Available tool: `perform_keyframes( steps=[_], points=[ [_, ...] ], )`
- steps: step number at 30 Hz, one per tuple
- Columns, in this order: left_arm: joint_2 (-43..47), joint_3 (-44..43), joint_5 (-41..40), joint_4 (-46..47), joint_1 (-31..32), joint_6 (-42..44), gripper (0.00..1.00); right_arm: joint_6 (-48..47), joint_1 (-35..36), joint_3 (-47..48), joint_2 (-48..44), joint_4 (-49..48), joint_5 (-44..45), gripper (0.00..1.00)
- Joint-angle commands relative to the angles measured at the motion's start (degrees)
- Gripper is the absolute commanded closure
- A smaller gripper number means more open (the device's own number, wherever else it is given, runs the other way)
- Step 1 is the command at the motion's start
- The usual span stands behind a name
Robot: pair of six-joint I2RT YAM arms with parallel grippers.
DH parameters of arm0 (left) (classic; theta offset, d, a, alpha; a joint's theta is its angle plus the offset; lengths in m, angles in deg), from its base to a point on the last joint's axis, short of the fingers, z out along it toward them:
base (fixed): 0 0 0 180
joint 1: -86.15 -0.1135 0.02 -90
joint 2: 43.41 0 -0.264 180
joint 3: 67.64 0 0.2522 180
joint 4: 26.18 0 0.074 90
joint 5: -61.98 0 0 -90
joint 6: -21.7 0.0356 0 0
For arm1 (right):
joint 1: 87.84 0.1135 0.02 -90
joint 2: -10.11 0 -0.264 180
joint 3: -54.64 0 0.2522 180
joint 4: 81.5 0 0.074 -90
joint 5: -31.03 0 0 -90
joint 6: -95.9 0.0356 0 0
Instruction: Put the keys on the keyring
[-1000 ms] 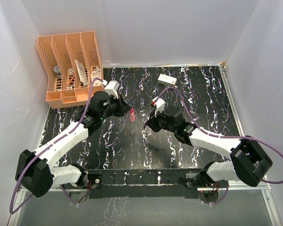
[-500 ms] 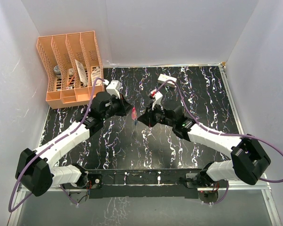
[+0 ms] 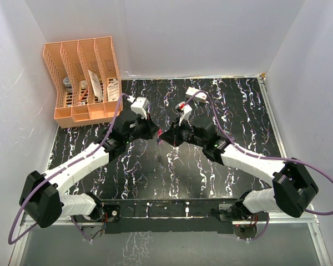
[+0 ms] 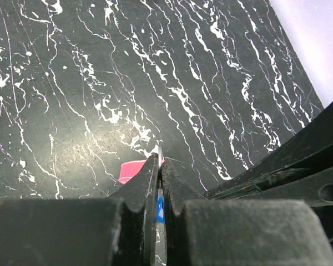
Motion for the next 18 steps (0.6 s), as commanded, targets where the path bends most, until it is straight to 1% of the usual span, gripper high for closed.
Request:
perform_keyframes(
  steps=[1, 18],
  points=[
    [-0.17, -2.83, -1.72, -1.45, 0.69, 1.48, 1.0, 1.6, 0.16, 3.36, 0.06, -3.44, 1.17, 1.0],
    [0.58, -2.89, -2.46, -1.59, 1.73, 2.38, 1.0, 3.49, 0.21, 4.9, 2.11, -2.21, 1.39, 1.0]
  ],
)
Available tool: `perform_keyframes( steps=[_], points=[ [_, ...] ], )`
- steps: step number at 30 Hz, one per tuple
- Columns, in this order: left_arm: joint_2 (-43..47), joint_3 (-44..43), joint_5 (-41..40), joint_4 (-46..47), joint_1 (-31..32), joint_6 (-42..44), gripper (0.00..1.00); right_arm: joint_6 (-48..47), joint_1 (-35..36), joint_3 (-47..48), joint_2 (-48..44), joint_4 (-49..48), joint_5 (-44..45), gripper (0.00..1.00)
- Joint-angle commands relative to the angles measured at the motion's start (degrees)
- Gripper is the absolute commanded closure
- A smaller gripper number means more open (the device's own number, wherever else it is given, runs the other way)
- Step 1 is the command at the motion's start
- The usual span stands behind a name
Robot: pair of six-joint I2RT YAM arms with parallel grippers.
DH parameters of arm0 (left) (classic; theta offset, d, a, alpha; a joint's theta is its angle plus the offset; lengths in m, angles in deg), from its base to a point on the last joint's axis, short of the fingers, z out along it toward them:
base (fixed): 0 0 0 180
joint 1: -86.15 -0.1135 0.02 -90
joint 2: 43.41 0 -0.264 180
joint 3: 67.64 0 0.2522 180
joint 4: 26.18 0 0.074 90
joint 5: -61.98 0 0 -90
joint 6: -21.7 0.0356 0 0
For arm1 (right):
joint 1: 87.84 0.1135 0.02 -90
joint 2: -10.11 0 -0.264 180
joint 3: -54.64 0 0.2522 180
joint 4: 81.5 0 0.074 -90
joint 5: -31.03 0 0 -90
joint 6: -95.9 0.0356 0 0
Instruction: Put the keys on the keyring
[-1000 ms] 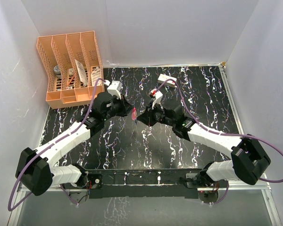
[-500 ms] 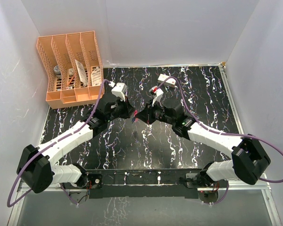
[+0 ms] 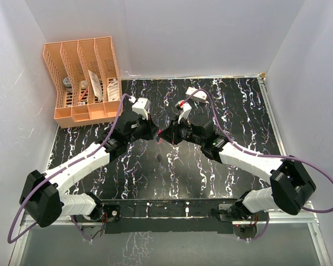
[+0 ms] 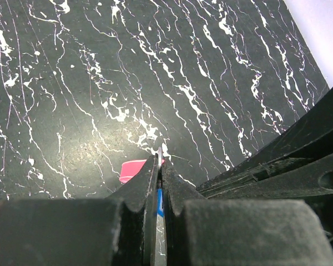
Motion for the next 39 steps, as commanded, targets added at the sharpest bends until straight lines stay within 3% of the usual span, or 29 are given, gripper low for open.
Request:
perform_keyframes(
  steps=[1, 39],
  points=[
    [1.11, -2.32, -0.51, -0.15, 0.61, 0.66, 1.0, 0.93, 0.23, 3.05, 0.67, -2.38, 0.22, 1.0],
    [2.88, -2.09, 2.73, -0.61, 1.4, 1.96, 1.0, 1.03, -2.11, 2.57, 0.46, -1.33, 1.84, 1.0]
  ],
)
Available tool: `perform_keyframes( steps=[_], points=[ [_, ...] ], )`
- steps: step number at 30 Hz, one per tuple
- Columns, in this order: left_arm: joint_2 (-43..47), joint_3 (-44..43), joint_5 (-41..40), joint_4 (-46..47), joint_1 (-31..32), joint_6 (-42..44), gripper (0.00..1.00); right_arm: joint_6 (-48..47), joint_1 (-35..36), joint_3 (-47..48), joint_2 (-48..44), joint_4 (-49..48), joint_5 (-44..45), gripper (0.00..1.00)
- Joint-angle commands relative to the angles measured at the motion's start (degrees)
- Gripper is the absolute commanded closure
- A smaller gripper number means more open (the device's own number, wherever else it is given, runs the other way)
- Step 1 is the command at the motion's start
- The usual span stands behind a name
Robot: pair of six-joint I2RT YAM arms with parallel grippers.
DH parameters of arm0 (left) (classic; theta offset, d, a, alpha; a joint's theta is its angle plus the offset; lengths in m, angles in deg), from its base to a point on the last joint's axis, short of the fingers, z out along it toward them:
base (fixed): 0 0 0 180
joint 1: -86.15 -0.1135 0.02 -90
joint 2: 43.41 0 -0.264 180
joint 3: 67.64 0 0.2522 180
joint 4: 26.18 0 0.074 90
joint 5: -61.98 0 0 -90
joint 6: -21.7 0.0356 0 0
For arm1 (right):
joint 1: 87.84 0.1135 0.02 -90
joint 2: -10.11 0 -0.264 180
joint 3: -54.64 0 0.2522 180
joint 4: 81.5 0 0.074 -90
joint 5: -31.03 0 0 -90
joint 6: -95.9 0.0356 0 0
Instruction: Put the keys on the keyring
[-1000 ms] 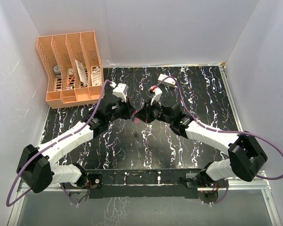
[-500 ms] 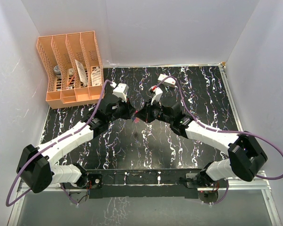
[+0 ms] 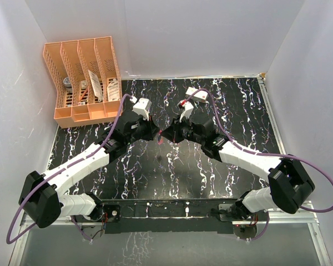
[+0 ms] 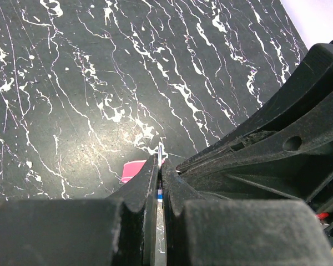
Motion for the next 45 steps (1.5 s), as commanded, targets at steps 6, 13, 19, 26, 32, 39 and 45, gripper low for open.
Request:
perform_keyframes(
  steps=[6, 13, 19, 26, 32, 39, 45],
  points=[
    [2.16, -2.49, 4.49, -0.8, 0.73, 1.85, 1.0, -0.04, -1.52, 2.43, -0.37, -1.86, 0.31, 1.0],
    [0.6, -7.12, 8.19, -6.41, 0.74, 2.79, 1.0, -0.83, -2.39, 2.24, 0.19, -2.11, -0.45, 1.0],
    [-0.39, -9.33, 10.96, -8.32, 0.68, 2.93, 1.0, -1.9, -2.75, 1.18, -0.59, -3.57, -0.77, 1.0],
    [-2.44, -10.43, 13.49, -10.07, 0.68, 3.04, 1.0, -3.56, -3.0, 0.37, -2.98, -2.96, 0.81, 1.0],
    [-4.38, -13.18, 14.61, -14.15, 0.73, 3.43, 1.0, -4.92, -3.2, 0.19, -4.54, -2.0, 2.31, 1.0],
    [-7.62, -16.18, 17.35, -18.93, 0.7, 3.95, 1.0, -7.15, -3.27, 0.25, -5.72, -1.08, 3.93, 1.0],
    [-10.5, -19.19, 18.13, -23.43, 0.73, 4.72, 1.0, -9.21, -3.33, -1.6, -7.6, -3.3, 4.51, 1.0]
  ],
)
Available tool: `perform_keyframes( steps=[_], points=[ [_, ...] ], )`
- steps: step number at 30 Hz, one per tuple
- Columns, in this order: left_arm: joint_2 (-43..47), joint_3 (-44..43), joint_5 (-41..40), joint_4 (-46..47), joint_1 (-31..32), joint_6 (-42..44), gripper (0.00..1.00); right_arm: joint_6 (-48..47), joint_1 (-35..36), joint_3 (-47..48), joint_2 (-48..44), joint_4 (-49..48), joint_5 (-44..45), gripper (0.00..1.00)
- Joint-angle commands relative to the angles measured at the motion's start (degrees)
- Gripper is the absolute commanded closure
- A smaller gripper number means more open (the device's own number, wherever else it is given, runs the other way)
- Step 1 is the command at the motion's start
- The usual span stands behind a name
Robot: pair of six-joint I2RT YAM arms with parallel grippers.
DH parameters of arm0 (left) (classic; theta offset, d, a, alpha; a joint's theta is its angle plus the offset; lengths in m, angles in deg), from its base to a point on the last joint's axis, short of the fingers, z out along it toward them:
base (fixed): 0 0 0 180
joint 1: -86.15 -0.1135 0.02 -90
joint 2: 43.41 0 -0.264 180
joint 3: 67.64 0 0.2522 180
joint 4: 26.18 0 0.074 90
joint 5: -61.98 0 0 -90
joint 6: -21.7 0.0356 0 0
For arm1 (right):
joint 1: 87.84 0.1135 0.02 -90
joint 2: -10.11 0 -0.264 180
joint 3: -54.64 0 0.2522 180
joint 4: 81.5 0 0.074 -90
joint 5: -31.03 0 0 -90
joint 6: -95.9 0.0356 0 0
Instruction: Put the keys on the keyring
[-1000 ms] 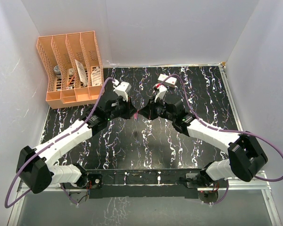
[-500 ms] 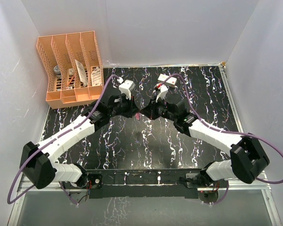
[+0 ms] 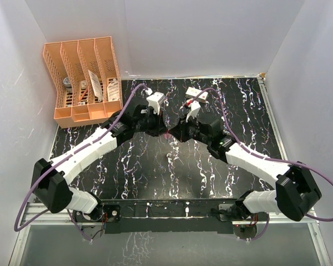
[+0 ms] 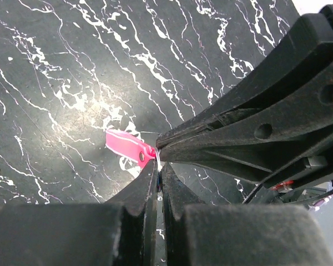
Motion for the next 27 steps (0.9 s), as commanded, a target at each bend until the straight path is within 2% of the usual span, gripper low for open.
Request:
perform_keyframes(
  steps=[1, 20, 27],
  points=[
    [-1.79, -3.33, 5.95, -7.25, 0.85, 0.3, 1.0, -2.59, -0.33, -0.64, -3.64, -7.4, 2.82, 1.0],
    [-10.92, -15.76, 8.77, -21.13, 0.81, 4.01, 1.0, -9.1, -0.41, -3.01, -4.56, -9.73, 5.11, 1.0],
    [-12.75, -18.66, 8.67, -23.13, 0.86, 4.56, 1.0, -10.89, -0.39, -3.79, -5.87, -8.91, 6.43, 1.0]
  ],
)
